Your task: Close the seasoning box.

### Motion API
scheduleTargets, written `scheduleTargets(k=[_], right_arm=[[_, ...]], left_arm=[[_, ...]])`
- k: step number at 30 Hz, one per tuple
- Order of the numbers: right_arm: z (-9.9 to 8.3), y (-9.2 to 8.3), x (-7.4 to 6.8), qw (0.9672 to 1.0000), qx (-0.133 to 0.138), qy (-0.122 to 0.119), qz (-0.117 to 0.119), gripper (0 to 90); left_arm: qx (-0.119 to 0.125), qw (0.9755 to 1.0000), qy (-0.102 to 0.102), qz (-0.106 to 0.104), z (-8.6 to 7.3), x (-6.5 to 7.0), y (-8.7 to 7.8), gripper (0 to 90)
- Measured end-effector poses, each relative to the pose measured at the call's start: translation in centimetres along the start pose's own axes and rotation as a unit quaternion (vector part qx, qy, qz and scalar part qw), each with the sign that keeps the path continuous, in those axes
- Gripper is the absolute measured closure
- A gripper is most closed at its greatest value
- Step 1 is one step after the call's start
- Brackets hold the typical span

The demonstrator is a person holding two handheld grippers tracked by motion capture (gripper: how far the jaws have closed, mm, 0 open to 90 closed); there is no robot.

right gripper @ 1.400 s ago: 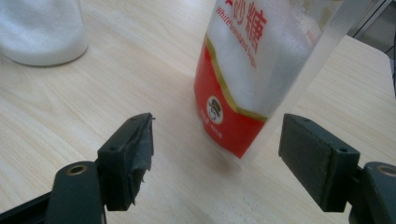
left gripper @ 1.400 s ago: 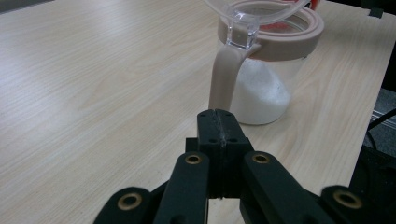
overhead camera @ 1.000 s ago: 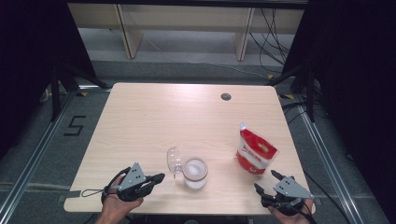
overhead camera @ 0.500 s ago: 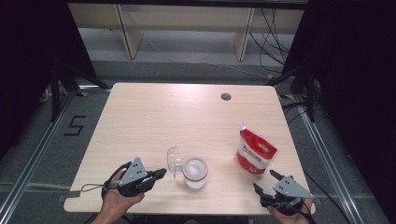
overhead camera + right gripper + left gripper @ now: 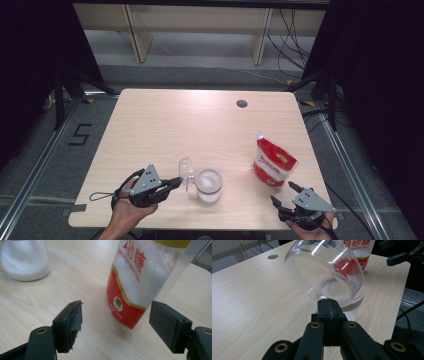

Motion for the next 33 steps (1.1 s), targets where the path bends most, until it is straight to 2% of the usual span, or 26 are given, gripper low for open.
scheduleTargets(k=[3, 4, 6, 7, 10, 14, 16, 20, 21, 22, 23, 24, 25, 26, 27, 28, 29, 31, 32, 33], right_arm=[[0.0, 0.0, 0.0, 1.0000, -0.001, 0.000, 0.000, 27.4], [0.0, 0.0, 0.0, 1.0000, -0.001, 0.000, 0.000, 27.4], [0.0, 0.0, 0.0, 1.0000, 0.000, 0.000, 0.000, 27.4], [-0.1, 0.0, 0.0, 1.0000, -0.001, -0.001, 0.000, 27.4], [0.0, 0.0, 0.0, 1.0000, 0.000, -0.001, 0.000, 27.4], [0.0, 0.0, 0.0, 1.0000, 0.000, -0.001, 0.000, 27.4], [0.0, 0.0, 0.0, 1.0000, 0.000, -0.001, 0.001, 27.4], [0.0, 0.0, 0.0, 1.0000, 0.001, 0.000, 0.001, 27.4], [0.0, 0.0, 0.0, 1.0000, 0.001, -0.001, 0.001, 27.4], [0.0, 0.0, 0.0, 1.0000, 0.001, -0.001, 0.001, 27.4], [0.0, 0.0, 0.0, 1.0000, 0.001, 0.000, 0.001, 27.4], [0.0, 0.0, 0.0, 1.0000, 0.001, 0.000, 0.000, 27.4], [0.0, -0.1, -0.1, 1.0000, 0.000, 0.005, 0.001, 27.4], [0.0, -0.1, -0.1, 1.0000, 0.000, 0.005, 0.004, 27.4], [-0.1, -0.1, -0.2, 0.9999, -0.003, 0.009, 0.005, 27.4], [0.0, 0.0, 0.0, 1.0000, 0.001, -0.002, 0.000, 27.4], [0.0, 0.0, 0.0, 1.0000, 0.001, -0.002, 0.000, 27.4], [0.0, 0.0, 0.0, 1.0000, 0.001, -0.002, 0.001, 27.4], [0.0, 0.0, 0.0, 1.0000, 0.001, -0.002, 0.001, 27.4], [0.0, -0.1, -0.2, 0.9999, -0.003, 0.008, 0.008, 27.4]], left_arm=[[-0.004, 1.0000, 0.004, 0.000, 0.2, 0.0, -0.1, 89.5], [-0.002, 1.0000, -0.003, 0.002, 0.2, 0.0, -0.1, 89.5], [-0.002, 1.0000, 0.010, 0.001, 0.4, -0.2, 0.0, 89.5], [-0.005, 1.0000, 0.003, 0.003, 0.4, -0.1, 0.1, 89.5], [-0.006, 0.9999, 0.013, 0.000, 0.6, -0.1, 0.2, 89.5], [-0.005, 1.0000, 0.006, 0.001, 0.7, -0.1, 0.4, 89.5], [-0.007, 0.9998, 0.016, -0.002, 0.8, -0.1, 0.5, 89.4], [-0.003, 0.9998, 0.015, -0.008, 1.0, 0.3, 0.8, 89.4], [0.000, 0.9999, 0.009, -0.008, 1.1, 0.5, 0.9, 89.4], [-0.005, 0.9997, 0.020, -0.008, 1.2, 0.5, 0.9, 89.4], [-0.002, 0.9998, 0.014, -0.011, 1.3, 0.8, 1.1, 89.4], [-0.002, 0.9998, 0.018, -0.013, 1.4, 0.8, 1.2, 89.4], [-0.005, 0.9994, 0.031, -0.015, 1.5, 0.8, 1.3, 89.4], [-0.005, 0.9998, 0.013, -0.015, 1.4, 1.1, 1.3, 89.4], [-0.004, 0.9996, 0.023, -0.019, 1.5, 1.0, 1.3, 89.3], [-0.001, 0.9995, 0.022, -0.022, 1.5, 1.0, 1.3, 89.2], [-0.001, 0.9995, 0.020, -0.023, 1.4, 1.0, 1.2, 88.8], [-0.001, 0.9997, 0.003, -0.026, 1.2, 1.1, 1.0, 86.4], [0.002, 0.9995, 0.009, -0.031, 1.2, 0.9, 1.0, 83.9], [0.003, 0.9995, 0.003, -0.032, 1.1, 0.9, 0.9, 82.2]])
Point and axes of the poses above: each handheld gripper's, and its own axes: y roughly forward along the jaws, z roughly out of its top, x roughly to its right, the point moved 5 cm from there along y, roughly forward along the jaws, and after that the axes turned 6 degrees about -x, right-handed, at the moved point
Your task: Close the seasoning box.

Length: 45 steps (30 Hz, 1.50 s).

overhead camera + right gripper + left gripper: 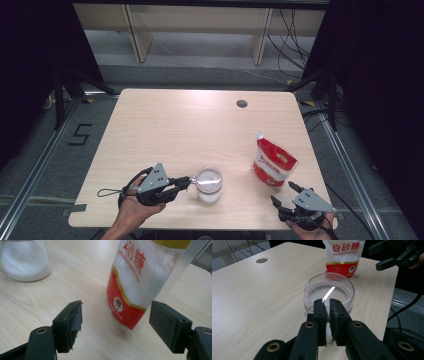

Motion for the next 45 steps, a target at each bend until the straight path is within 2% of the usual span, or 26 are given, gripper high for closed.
scheduleTargets(k=[1, 2, 4, 5, 6, 9, 10, 11, 13, 14, 17, 18, 20, 21, 25, 26, 27, 30, 31, 32, 35, 36, 38, 41, 43, 45], right_arm=[[0.0, 0.0, 0.1, 1.0000, 0.003, -0.004, -0.004, 27.4], [0.0, 0.0, 0.0, 1.0000, 0.001, 0.000, 0.000, 27.4], [0.0, 0.0, 0.1, 1.0000, 0.001, 0.000, -0.001, 27.4], [0.1, 0.0, 0.2, 1.0000, 0.004, -0.005, -0.005, 27.4], [0.1, 0.0, 0.3, 0.9999, 0.006, -0.009, -0.008, 27.4], [0.0, 0.0, 0.2, 1.0000, 0.004, -0.004, -0.004, 27.4], [0.0, 0.0, 0.2, 1.0000, 0.004, -0.005, -0.004, 27.4], [0.0, 0.0, 0.2, 1.0000, 0.004, -0.003, -0.003, 27.4], [0.1, 0.0, 0.2, 0.9999, 0.005, -0.007, -0.007, 27.4], [0.0, 0.0, 0.1, 1.0000, 0.001, -0.003, -0.002, 27.4], [0.0, 0.0, 0.2, 1.0000, 0.003, -0.004, -0.005, 27.4], [0.0, 0.0, 0.0, 1.0000, 0.000, 0.000, -0.001, 27.4], [0.0, 0.0, 0.1, 1.0000, 0.002, -0.006, -0.004, 27.4], [0.0, 0.0, 0.1, 1.0000, 0.001, -0.002, -0.002, 27.4], [0.0, 0.0, 0.1, 1.0000, 0.002, -0.005, -0.003, 27.4], [0.0, 0.0, 0.2, 0.9999, 0.004, -0.007, -0.007, 27.4], [0.1, 0.0, 0.2, 0.9999, 0.005, -0.007, -0.006, 27.4], [0.0, -0.1, 0.1, 1.0000, 0.000, -0.001, 0.000, 27.4], [0.1, 0.0, 0.2, 1.0000, 0.005, -0.006, -0.006, 27.4], [0.1, 0.0, 0.2, 0.9999, 0.006, -0.007, -0.005, 27.4], [0.1, -0.1, 0.1, 1.0000, 0.004, -0.002, -0.002, 27.4], [0.1, -0.1, 0.0, 1.0000, 0.003, 0.002, 0.000, 27.4], [0.1, -0.1, 0.0, 1.0000, 0.005, 0.002, -0.001, 27.4], [0.1, -0.1, 0.0, 1.0000, 0.004, 0.002, 0.001, 27.4], [0.1, -0.1, 0.1, 0.9999, 0.011, 0.001, 0.003, 27.4], [0.1, -0.1, -0.1, 0.9999, 0.005, 0.005, 0.010, 26.9]], left_arm=[[0.003, 1.0000, -0.007, -0.002, 0.0, 0.0, 0.0, 80.1], [0.003, 1.0000, 0.005, -0.005, -0.1, -0.1, -0.1, 77.7], [0.013, 0.9997, -0.005, -0.018, -0.1, 0.1, -0.1, 71.3], [0.012, 0.9998, 0.002, -0.018, -0.2, 0.0, -0.2, 68.1], [0.008, 0.9998, -0.006, -0.015, -0.3, 0.1, -0.2, 64.9], [0.013, 0.9997, 0.003, -0.019, -0.5, 0.1, -0.3, 55.4], [0.016, 0.9996, -0.016, -0.019, -0.6, 0.2, -0.2, 49.1], [0.012, 0.9997, -0.012, -0.019, -0.7, 0.2, -0.2, 46.6], [0.004, 0.9996, -0.021, -0.018, -1.1, 0.4, -0.2, 42.4], [0.006, 0.9997, -0.016, -0.019, -1.1, 0.4, -0.2, 39.0], [-0.003, 0.9998, -0.017, -0.010, -1.6, 0.3, -0.1, 32.4], [-0.004, 0.9995, -0.031, -0.008, -1.7, 0.4, 0.0, 31.8], [-0.010, 0.9997, -0.021, -0.002, -2.0, 0.1, 0.0, 28.9], [-0.010, 0.9994, -0.033, -0.002, -2.1, 0.1, 0.1, 27.6], [-0.012, 0.9995, -0.030, 0.006, -2.6, -0.2, 0.0, 25.6], [-0.012, 0.9989, -0.045, 0.009, -2.7, -0.1, 0.0, 25.3], [-0.014, 0.9993, -0.032, 0.010, -2.8, -0.3, -0.1, 25.1], [-0.016, 0.9995, -0.026, 0.013, -3.0, -0.4, -0.2, 24.9], [-0.015, 0.9989, -0.042, 0.015, -3.1, -0.3, -0.2, 24.6], [-0.018, 0.9991, -0.034, 0.017, -3.2, -0.4, -0.2, 24.4], [-0.016, 0.9994, -0.029, 0.011, -3.5, -0.4, -0.2, 23.8], [-0.014, 0.9990, -0.041, 0.009, -3.6, -0.3, -0.2, 23.2], [-0.015, 0.9985, -0.052, 0.010, -3.8, -0.3, -0.2, 19.7], [-0.011, 0.9983, -0.057, 0.008, -4.0, -0.4, -0.2, 17.6], [-0.015, 0.9988, -0.045, 0.012, -4.3, -0.6, -0.4, 16.0], [-0.015, 0.9983, -0.054, 0.015, -4.5, -0.5, -0.5, 16.0]])
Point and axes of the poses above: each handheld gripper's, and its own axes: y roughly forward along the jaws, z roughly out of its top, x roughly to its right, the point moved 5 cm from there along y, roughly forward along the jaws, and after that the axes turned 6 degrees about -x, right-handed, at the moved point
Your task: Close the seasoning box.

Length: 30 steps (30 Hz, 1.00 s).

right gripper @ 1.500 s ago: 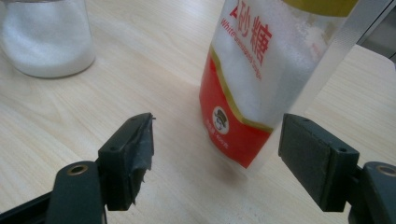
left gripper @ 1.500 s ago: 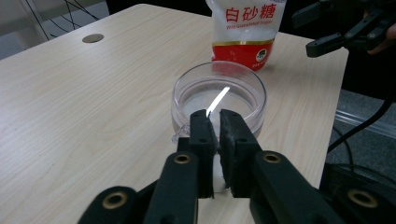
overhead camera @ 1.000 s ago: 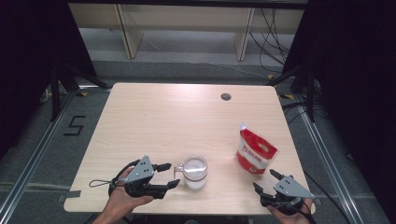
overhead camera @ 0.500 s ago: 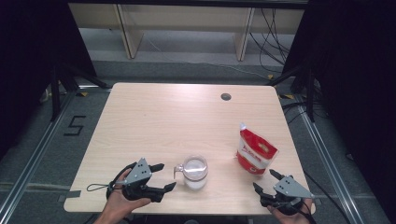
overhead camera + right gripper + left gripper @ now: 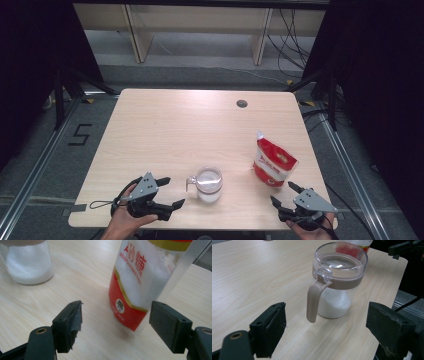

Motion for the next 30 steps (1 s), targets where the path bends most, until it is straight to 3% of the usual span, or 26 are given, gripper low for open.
scheduleTargets(k=[4, 8, 12, 16, 18, 19, 20, 23, 25, 26, 28, 30], right_arm=[[0.0, 0.1, -0.1, 1.0000, 0.003, 0.003, 0.008, 24.1], [0.0, 0.1, 0.1, 1.0000, 0.003, 0.002, -0.004, 22.1], [0.0, 0.1, 0.0, 1.0000, 0.002, 0.004, -0.001, 20.8], [-0.1, 0.2, -0.3, 0.9998, -0.007, 0.017, 0.008, 20.4], [-0.1, 0.3, -0.3, 0.9999, -0.007, 0.011, 0.011, 20.4], [-0.1, 0.3, -0.4, 0.9999, -0.007, 0.010, 0.012, 20.4], [0.0, 0.2, -0.4, 0.9999, -0.006, 0.008, 0.012, 20.4], [0.0, 0.1, -0.6, 0.9999, -0.003, 0.016, 0.004, 20.4], [0.0, 0.2, -0.8, 0.9998, -0.007, 0.012, 0.015, 20.7], [0.1, 0.2, -0.7, 0.9999, -0.001, 0.002, 0.011, 20.7], [0.1, 0.2, -0.8, 0.9999, 0.000, 0.001, 0.010, 20.8], [0.1, 0.2, -0.9, 0.9999, 0.000, 0.001, 0.012, 20.7]], left_arm=[[-0.001, 1.0000, 0.004, 0.001, -0.4, 0.1, -0.1, 15.5], [-0.005, 0.9999, 0.005, -0.009, -1.0, 0.2, 0.0, 15.5], [-0.019, 0.9998, 0.006, -0.001, -1.5, 0.1, 0.2, 15.5], [-0.033, 0.9992, 0.022, 0.004, -2.0, -0.1, 0.2, 15.5], [-0.032, 0.9991, 0.030, 0.004, -2.1, 0.0, 0.3, 15.5], [-0.036, 0.9991, 0.019, 0.008, -2.3, 0.2, 0.3, 15.5], [-0.043, 0.9986, 0.029, 0.009, -2.5, 0.1, 0.4, 15.5], [-0.036, 0.9991, 0.022, 0.008, -2.6, 0.3, 0.5, 15.5], [-0.039, 0.9990, 0.021, 0.007, -2.8, 0.4, 0.6, 15.5], [-0.040, 0.9989, 0.021, 0.009, -2.8, 0.4, 0.6, 15.5], [-0.035, 0.9993, 0.013, 0.006, -2.9, 0.6, 0.7, 15.5], [-0.036, 0.9991, 0.019, 0.008, -2.9, 0.6, 0.7, 15.5]])
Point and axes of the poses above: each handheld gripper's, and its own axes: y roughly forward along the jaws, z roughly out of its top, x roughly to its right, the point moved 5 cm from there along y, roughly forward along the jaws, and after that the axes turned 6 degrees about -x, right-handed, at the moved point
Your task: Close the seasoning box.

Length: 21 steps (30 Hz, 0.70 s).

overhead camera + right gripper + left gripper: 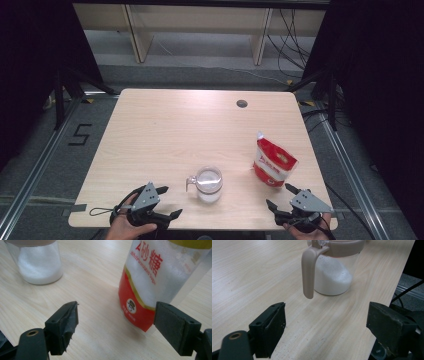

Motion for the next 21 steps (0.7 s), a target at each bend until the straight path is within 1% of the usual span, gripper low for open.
scheduleTargets(k=[1, 2, 3, 4, 5, 6, 8, 9, 10, 11, 12, 13, 14, 15, 16, 17, 18, 20, 21], right_arm=[[0.00, 0.00, -0.06, 1.0000, -0.001, 0.001, 0.002, 20.8], [0.00, 0.01, -0.10, 1.0000, -0.001, 0.001, 0.004, 20.7], [-0.05, 0.08, -0.23, 0.9999, -0.005, 0.001, 0.009, 20.8], [-0.05, 0.09, -0.29, 1.0000, -0.004, 0.001, 0.008, 20.9], [-0.13, 0.01, -0.48, 0.9999, -0.009, 0.009, 0.010, 21.0], [-0.10, 0.05, -0.41, 0.9999, -0.009, 0.005, 0.011, 21.1], [-0.08, 0.15, -0.34, 1.0000, -0.005, -0.002, 0.008, 21.1], [-0.16, 0.17, -0.53, 0.9998, -0.011, 0.000, 0.018, 21.2], [-0.17, 0.18, -0.56, 0.9998, -0.012, -0.002, 0.018, 21.3], [-0.18, 0.15, -0.62, 0.9997, -0.012, 0.000, 0.019, 21.3], [-0.18, 0.21, -0.66, 0.9997, -0.011, -0.001, 0.020, 21.3], [-0.21, 0.10, -0.68, 0.9998, -0.014, 0.004, 0.015, 21.4], [-0.18, 0.15, -0.57, 0.9999, -0.009, -0.005, 0.010, 21.4], [-0.25, 0.14, -0.78, 0.9997, -0.015, 0.003, 0.018, 21.6], [-0.24, 0.28, -0.84, 0.9996, -0.014, -0.001, 0.026, 21.6], [-0.28, 0.21, -0.83, 0.9996, -0.016, 0.000, 0.023, 21.6], [-0.30, 0.24, -0.80, 0.9996, -0.016, -0.001, 0.022, 21.6], [-0.32, 0.20, -0.78, 0.9996, -0.017, -0.001, 0.023, 21.6], [-0.32, 0.20, -0.78, 0.9996, -0.017, -0.001, 0.023, 21.6]], left_arm=[[-0.002, 1.0000, 0.001, 0.000, -0.04, -0.02, -0.04, 15.5], [-0.010, 0.9999, 0.009, 0.006, -0.16, -0.22, -0.11, 15.5], [-0.004, 1.0000, -0.002, 0.004, -0.20, 0.02, -0.03, 15.5], [-0.006, 1.0000, -0.002, 0.005, -0.30, 0.03, -0.02, 15.5], [-0.010, 0.9999, 0.005, 0.006, -0.38, -0.09, 0.04, 15.5], [-0.008, 0.9999, -0.004, 0.005, -0.42, 0.06, 0.12, 15.5], [-0.012, 0.9999, 0.001, 0.008, -0.52, 0.07, 0.22, 15.5], [-0.013, 0.9999, 0.002, 0.006, -0.55, 0.12, 0.29, 15.5], [-0.008, 1.0000, -0.004, 0.004, -0.52, 0.28, 0.38, 15.5], [-0.009, 0.9999, -0.004, 0.004, -0.55, 0.29, 0.40, 15.5], [-0.002, 1.0000, -0.008, 0.002, -0.54, 0.40, 0.52, 15.5], [0.000, 1.0000, -0.008, 0.004, -0.55, 0.41, 0.57, 15.5], [0.000, 1.0000, -0.008, 0.004, -0.55, 0.41, 0.58, 15.5], [-0.001, 0.9999, -0.009, 0.006, -0.55, 0.42, 0.57, 15.5], [0.001, 0.9999, -0.012, 0.006, -0.53, 0.47, 0.61, 15.5], [0.000, 0.9999, -0.011, 0.005, -0.53, 0.46, 0.61, 15.5], [-0.009, 0.9999, -0.001, 0.009, -0.62, 0.24, 0.55, 15.5], [-0.014, 0.9998, 0.006, 0.010, -0.64, 0.19, 0.49, 15.5], [-0.002, 1.0000, -0.008, 0.005, -0.53, 0.45, 0.60, 15.5]])
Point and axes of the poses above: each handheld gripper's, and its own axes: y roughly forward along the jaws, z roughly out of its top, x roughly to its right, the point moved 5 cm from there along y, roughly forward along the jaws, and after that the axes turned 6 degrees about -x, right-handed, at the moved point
